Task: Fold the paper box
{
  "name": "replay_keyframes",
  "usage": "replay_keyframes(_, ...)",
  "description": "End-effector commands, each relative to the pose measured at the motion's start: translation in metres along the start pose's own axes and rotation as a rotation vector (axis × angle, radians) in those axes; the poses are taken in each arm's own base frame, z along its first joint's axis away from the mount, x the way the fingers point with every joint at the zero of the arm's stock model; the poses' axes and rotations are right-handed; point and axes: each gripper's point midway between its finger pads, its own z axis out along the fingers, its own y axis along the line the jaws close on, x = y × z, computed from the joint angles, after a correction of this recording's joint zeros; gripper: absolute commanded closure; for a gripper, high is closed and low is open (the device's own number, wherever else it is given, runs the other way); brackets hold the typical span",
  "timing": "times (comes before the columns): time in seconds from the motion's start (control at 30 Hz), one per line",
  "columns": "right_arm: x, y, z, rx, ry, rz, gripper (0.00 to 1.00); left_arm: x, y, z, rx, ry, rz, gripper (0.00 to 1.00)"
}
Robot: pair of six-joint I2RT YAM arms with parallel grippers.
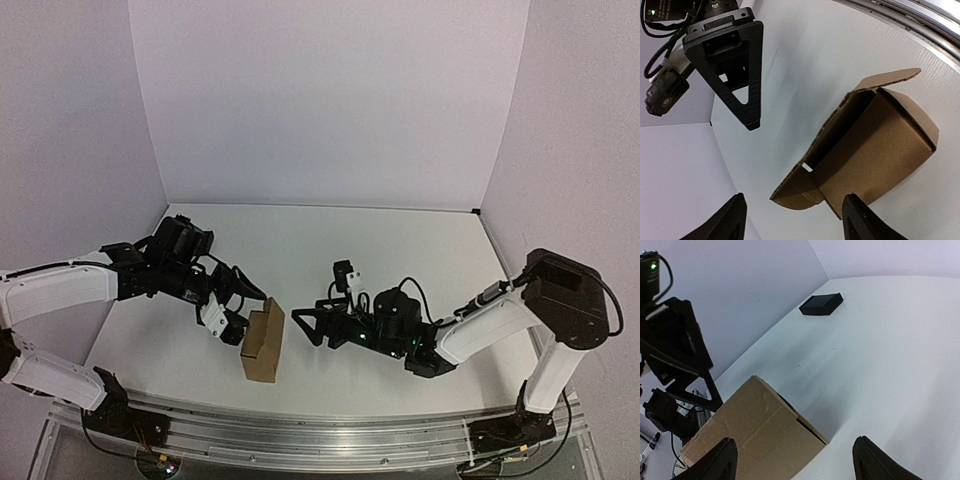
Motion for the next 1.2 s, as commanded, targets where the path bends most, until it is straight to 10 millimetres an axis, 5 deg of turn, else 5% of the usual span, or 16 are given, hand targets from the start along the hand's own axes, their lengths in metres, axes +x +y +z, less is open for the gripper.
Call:
replay_keyframes(0.0,-0.007,0.011,-0.01,0.032,0.077,-0.009,0.2,-0.005,0.037,-0.017,-0.083,0.007,-0.101,0.25)
replay_keyframes(0.17,0.002,0.053,-0.028,-0.018,0.167,-0.359,0.2,0.018,0.05,-0.029,-0.073,0.09,-0.402,0.3)
replay_keyframes(0.3,0.002,0.075,-0.031,-0.054,0.208,-0.751,0.11,0.012,0.024,-0.048,0.012,-0.013,-0.641,0.37)
replay_keyframes(0.43,-0.011,0.106,-0.022,-0.193,0.193,-1.103,0.04,0.0,-0.008,-0.044,0.046,-0.071,-0.747,0.27)
replay_keyframes(0.5,0.003,0.105,-0.014,-0.233,0.292,-1.208,0.02,0.011,-0.014,-0.035,0.01,-0.058,-0.841,0.15)
replay_keyframes(0.67,0.02,0.094,-0.005,-0.239,0.378,-1.299,0.02,0.038,-0.033,-0.013,-0.017,-0.02,-0.937,0.1)
replay_keyframes(0.9,0.019,0.116,0.017,-0.327,0.339,-1.404,0.02,0.009,-0.049,-0.01,0.054,-0.172,-0.824,0.09)
replay_keyframes(1.17,0.031,0.11,0.036,-0.339,0.356,-1.548,0.02,0.003,-0.064,-0.003,0.073,-0.22,-0.817,0.09)
